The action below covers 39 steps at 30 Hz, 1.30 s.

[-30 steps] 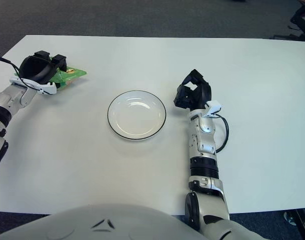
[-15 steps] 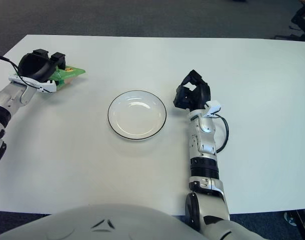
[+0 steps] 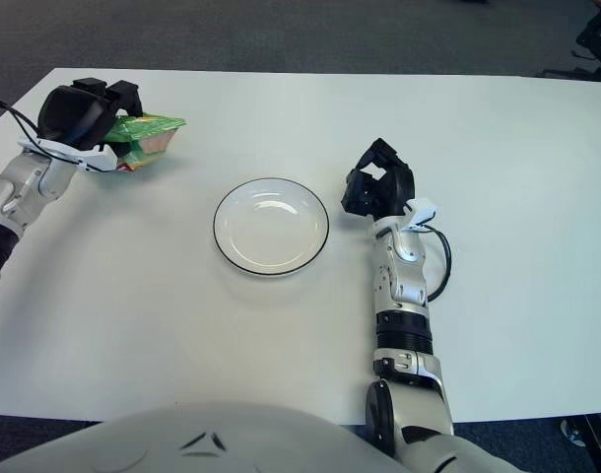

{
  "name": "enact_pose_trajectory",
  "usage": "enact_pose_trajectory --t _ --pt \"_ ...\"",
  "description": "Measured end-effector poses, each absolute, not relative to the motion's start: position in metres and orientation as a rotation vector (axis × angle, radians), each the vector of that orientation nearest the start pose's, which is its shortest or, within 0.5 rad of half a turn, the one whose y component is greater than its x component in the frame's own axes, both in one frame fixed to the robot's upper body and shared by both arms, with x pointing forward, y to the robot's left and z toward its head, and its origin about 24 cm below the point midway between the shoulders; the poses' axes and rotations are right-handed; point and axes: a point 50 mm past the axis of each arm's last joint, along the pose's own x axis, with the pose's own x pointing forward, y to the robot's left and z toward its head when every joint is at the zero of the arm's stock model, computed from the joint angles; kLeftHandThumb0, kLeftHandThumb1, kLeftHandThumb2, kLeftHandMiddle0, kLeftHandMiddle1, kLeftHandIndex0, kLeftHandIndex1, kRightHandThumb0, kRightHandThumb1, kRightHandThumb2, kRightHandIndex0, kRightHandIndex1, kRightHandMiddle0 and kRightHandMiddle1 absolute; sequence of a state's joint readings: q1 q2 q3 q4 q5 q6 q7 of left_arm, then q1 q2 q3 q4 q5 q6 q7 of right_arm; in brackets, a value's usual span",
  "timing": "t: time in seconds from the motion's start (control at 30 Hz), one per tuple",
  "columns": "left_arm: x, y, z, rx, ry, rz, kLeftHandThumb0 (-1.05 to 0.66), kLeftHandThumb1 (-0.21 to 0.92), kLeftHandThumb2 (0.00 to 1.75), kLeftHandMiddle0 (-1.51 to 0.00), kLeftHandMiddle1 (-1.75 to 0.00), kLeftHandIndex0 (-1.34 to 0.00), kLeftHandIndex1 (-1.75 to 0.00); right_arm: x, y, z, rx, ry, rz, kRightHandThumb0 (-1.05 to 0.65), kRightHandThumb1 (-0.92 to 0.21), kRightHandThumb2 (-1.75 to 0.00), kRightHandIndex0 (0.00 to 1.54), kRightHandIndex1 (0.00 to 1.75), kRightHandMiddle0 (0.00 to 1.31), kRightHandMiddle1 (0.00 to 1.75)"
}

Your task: Put the snack into the plate.

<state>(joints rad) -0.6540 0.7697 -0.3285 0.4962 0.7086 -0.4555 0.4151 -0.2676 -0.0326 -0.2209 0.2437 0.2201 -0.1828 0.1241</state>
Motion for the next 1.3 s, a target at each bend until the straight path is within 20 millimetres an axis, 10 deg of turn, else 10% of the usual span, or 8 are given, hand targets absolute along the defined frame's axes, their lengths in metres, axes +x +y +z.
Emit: enact_pose_trajectory --t 1.3 --pt "0.287 0.141 0.228 1.212 -1.376 -0.26 0.0 0.04 1.61 -0.85 -1.66 -0.59 -1.75 0.311 -0.191 0.061 0.195 -0.166 -0.013 -0.52 -0.22 -1.44 1.32 1.75 0.7 1.75"
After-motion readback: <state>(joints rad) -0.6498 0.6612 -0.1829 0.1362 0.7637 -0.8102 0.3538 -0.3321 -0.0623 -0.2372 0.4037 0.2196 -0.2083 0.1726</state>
